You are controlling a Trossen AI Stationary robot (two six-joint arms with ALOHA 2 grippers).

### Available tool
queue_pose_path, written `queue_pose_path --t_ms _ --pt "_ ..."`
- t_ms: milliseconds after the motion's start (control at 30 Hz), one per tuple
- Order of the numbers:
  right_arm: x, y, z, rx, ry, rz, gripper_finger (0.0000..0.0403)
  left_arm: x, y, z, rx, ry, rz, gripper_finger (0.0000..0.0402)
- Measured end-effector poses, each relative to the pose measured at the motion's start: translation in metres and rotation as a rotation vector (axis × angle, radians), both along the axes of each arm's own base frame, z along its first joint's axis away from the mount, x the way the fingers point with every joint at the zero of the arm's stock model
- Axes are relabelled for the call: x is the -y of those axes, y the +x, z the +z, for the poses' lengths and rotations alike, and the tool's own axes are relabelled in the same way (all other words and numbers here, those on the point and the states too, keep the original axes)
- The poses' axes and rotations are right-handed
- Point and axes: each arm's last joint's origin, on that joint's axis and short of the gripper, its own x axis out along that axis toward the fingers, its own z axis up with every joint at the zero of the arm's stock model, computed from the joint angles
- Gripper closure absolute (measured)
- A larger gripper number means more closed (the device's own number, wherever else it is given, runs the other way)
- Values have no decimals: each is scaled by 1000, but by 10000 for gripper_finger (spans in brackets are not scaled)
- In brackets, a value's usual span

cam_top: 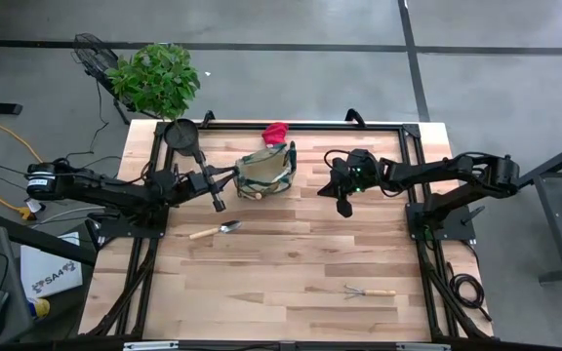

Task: Pick & Place Garden tools in Gardening bag
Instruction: Put the shear scissor into the gardening bag

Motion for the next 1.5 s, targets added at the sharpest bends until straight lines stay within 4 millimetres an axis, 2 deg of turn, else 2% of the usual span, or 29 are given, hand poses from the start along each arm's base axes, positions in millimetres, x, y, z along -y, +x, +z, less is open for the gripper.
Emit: queue_pose_path --t_ms 1000,1500 --pt "0 -1 -2 -19 1 3 399 1 -16 15 45 23 15 367" --pt "0 -1 -2 -20 3 3 399 2 -25 14 13 -33 32 367"
